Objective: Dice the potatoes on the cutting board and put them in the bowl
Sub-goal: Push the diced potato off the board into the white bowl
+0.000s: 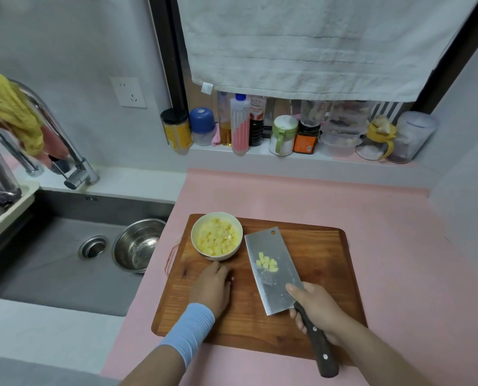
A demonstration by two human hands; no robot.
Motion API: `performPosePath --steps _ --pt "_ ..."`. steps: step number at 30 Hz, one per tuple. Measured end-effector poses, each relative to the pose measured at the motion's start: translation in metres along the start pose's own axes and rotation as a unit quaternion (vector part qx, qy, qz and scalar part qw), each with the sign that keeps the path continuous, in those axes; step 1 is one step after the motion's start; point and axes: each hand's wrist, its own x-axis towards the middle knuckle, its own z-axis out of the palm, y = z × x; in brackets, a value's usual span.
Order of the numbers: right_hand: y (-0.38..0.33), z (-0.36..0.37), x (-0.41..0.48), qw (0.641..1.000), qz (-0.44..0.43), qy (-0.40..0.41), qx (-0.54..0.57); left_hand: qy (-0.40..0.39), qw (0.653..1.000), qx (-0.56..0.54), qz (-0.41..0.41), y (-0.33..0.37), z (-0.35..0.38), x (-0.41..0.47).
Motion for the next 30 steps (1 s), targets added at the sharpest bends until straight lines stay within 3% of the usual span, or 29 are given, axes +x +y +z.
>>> performPosePath --steps 3,10,17,22,25,28,30 --pt "0.011 0.006 -0.001 1.000 0.016 0.006 -0.011 0.007 0.995 -0.031 -0.091 -0.004 0.008 0.002" --pt "0.037 0.025 -0.001 0.998 0.051 0.016 -0.032 0.046 0.999 -0.019 -0.019 -0.003 0.023 -0.019" --pt "0.052 0.049 0.000 0.998 0.040 0.010 -0.057 -0.102 0.992 0.049 -0.050 0.003 0.021 -0.039" --pt "0.053 0.060 0.001 0.998 0.055 0.004 -0.039 -0.124 0.990 0.056 -0.042 0.010 0.015 -0.046" --pt "0.052 0.058 -0.002 0.998 0.058 -0.008 -0.009 -0.090 0.995 -0.034 -0.041 0.007 0.012 -0.048" --pt "0.049 0.050 -0.009 0.999 0.051 -0.010 0.018 0.025 0.977 -0.201 -0.060 0.001 0.000 -0.043" --pt "0.044 0.042 -0.016 0.999 0.040 0.000 0.024 0.115 0.965 -0.232 -0.030 -0.002 -0.011 -0.036"
